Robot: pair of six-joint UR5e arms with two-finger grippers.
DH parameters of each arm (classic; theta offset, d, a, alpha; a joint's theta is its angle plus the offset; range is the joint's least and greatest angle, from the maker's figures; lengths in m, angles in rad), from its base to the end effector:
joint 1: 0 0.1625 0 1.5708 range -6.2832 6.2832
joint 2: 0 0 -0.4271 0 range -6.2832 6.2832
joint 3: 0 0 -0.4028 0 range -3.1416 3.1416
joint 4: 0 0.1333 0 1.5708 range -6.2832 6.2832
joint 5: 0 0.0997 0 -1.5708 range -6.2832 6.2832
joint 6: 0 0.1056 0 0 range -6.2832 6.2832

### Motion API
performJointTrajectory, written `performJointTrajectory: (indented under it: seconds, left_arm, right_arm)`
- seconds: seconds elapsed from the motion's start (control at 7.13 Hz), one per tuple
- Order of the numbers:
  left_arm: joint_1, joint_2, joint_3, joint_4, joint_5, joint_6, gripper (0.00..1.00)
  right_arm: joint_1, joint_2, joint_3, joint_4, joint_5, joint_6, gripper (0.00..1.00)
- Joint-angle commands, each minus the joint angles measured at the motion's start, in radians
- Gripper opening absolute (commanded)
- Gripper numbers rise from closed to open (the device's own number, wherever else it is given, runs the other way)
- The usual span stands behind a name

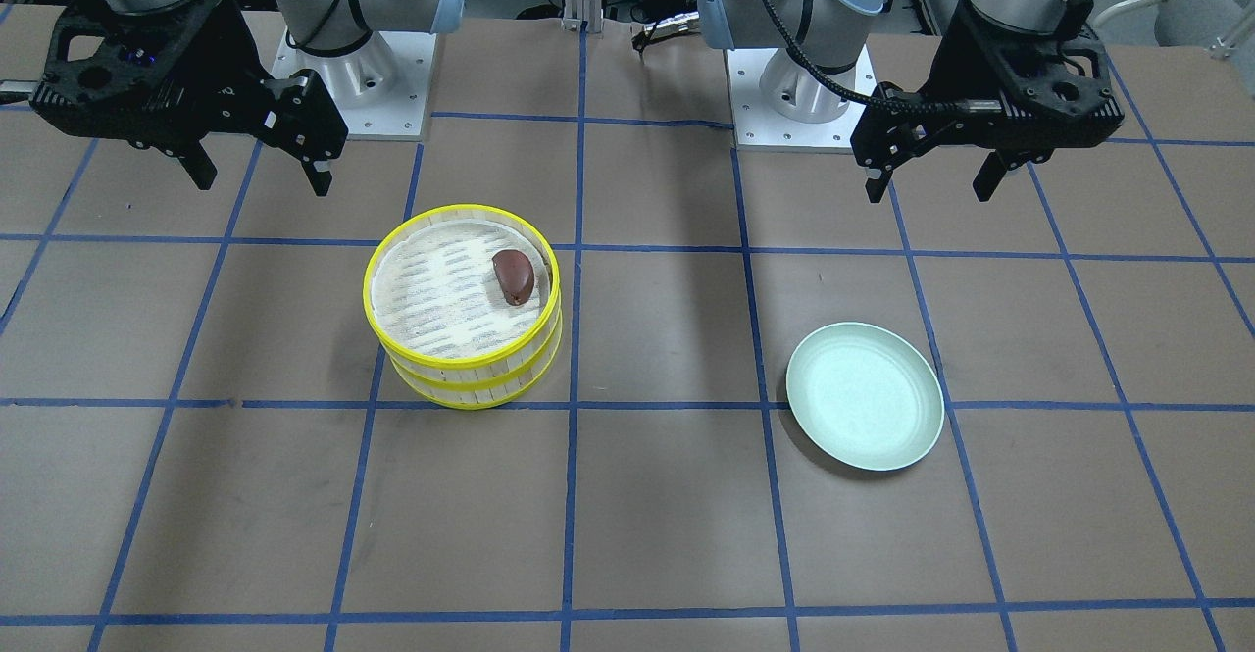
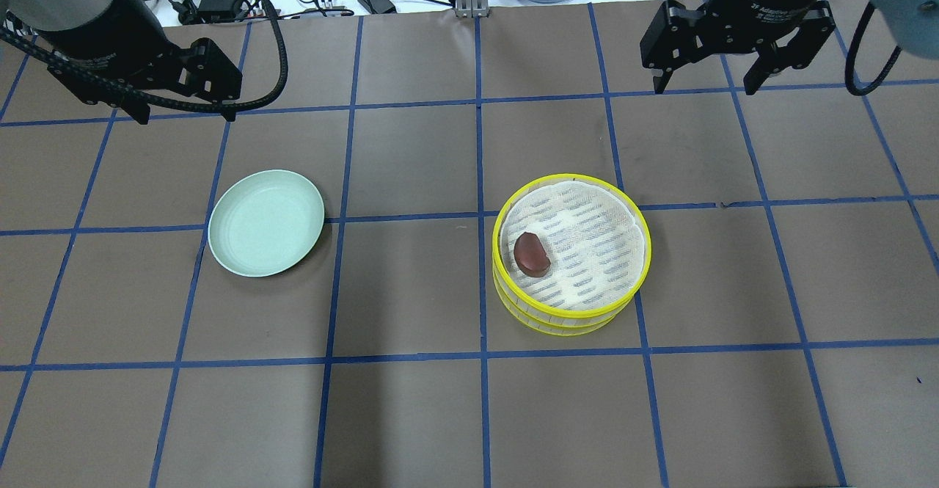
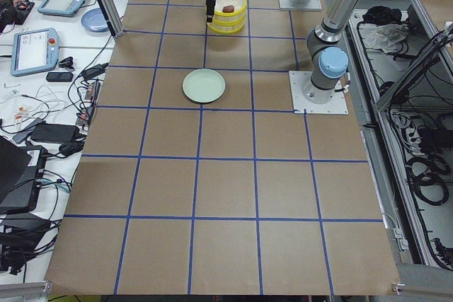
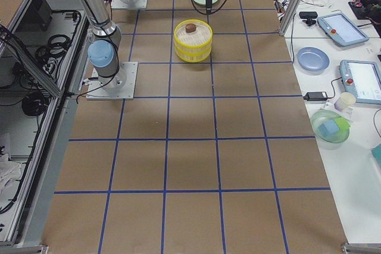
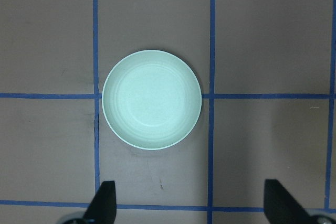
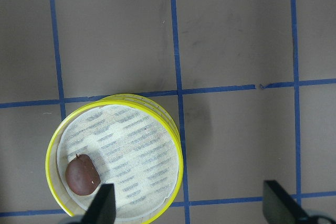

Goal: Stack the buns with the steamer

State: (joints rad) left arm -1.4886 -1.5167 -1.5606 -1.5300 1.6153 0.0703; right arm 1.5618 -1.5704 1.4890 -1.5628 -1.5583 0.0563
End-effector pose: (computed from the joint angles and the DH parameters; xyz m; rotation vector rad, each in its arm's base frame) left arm -0.0880 -0.4980 0.5204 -0.0220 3.0852 -0.1566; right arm 0.1300 -0.5100 0.5244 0.1013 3.1236 -0.1143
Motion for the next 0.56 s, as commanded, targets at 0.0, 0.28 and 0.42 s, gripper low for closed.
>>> performJointTrajectory:
  seconds: [0.0,0.28,0.42]
  left_arm:
    - [0.001,0.003,-0.001,-0.004,0.000,0.000,1.00]
    - [0.001,0.004,-0.009,-0.004,0.000,0.000,1.00]
    - [0.001,0.004,-0.009,-0.001,-0.003,0.000,1.00]
  right_arm:
    - [0.000,0.000,0.001,0.001,-0.002,-0.001,1.00]
    - [0.000,0.000,0.002,0.001,-0.002,0.000,1.00]
    - [0.000,0.000,0.002,0.001,-0.002,0.000,1.00]
